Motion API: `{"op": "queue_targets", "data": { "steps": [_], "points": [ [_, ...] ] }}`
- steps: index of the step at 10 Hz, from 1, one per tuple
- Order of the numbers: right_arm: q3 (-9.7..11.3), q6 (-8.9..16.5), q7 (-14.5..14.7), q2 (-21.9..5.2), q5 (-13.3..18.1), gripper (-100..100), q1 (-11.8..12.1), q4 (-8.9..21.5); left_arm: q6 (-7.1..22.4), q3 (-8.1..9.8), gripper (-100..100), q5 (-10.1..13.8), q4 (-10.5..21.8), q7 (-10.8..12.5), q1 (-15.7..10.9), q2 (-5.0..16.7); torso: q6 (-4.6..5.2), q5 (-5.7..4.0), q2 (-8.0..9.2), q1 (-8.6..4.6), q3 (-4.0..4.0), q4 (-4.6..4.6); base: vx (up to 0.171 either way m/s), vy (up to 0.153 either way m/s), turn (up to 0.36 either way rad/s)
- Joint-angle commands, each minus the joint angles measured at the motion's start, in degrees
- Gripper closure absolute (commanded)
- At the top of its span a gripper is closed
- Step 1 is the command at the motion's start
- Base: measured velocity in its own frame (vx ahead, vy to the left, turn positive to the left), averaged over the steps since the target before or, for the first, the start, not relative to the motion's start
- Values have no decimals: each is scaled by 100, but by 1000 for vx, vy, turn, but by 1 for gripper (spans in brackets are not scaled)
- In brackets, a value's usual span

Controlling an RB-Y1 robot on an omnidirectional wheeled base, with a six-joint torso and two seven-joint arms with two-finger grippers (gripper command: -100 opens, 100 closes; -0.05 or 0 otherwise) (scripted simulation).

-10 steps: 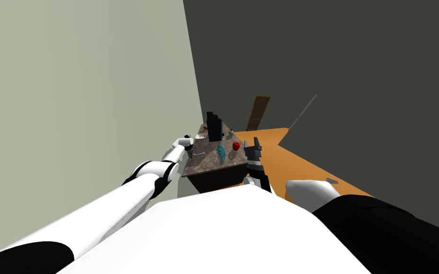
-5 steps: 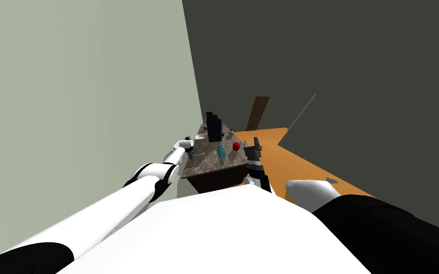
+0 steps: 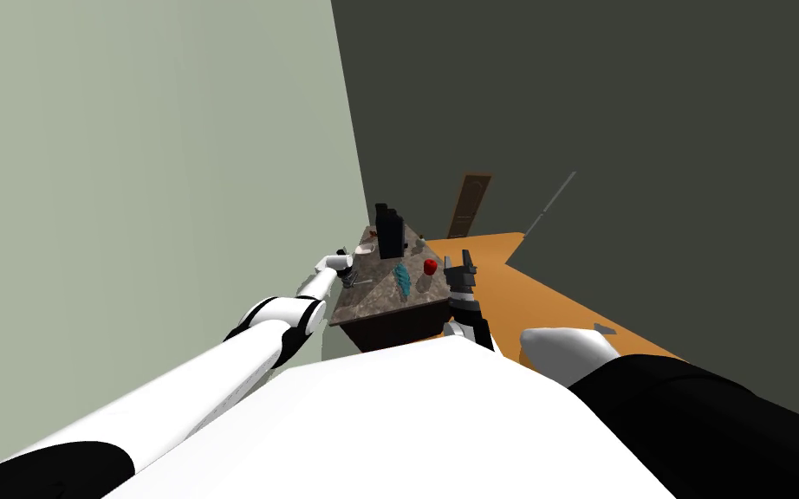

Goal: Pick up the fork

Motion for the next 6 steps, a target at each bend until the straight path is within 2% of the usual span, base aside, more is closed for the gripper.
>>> {"op": "queue_targets", "data": {
  "steps": [1, 2, 3, 4, 5, 6],
  "points": [
    [0, 0, 0, 0, 0, 0, 0, 0, 0, 0, 100, 0, 0, 0, 0, 0, 0, 0, 0, 0, 0, 0, 0, 0, 0],
    [0, 0, 0, 0, 0, 0, 0, 0, 0, 0, 0, 0, 0, 0, 0, 0, 0, 0, 0, 0, 0, 0, 0, 0, 0],
    [0, 0, 0, 0, 0, 0, 0, 0, 124, 5, 100, 37, 58, -51, -160, 56, 0, 0, 0, 1, 0, -1, -30, -6, 37],
    [0, 0, 0, 0, 0, 0, 0, 0, 224, 9, 100, 56, 18, -56, -216, 85, -2, -2, 10, -1, 6, 4, -48, -17, 34],
    [0, 0, 0, 0, 0, 0, 0, 0, 139, 9, 100, 44, 92, -49, -224, 67, 0, -3, 20, -6, 12, 6, -20, -9, 5],
    [0, 0, 0, 0, 0, 0, 0, 0, 160, 10, 0, 46, 90, -51, -236, 72, 0, -2, 15, -5, 9, 3, 0, 0, 0]
  ]
}}
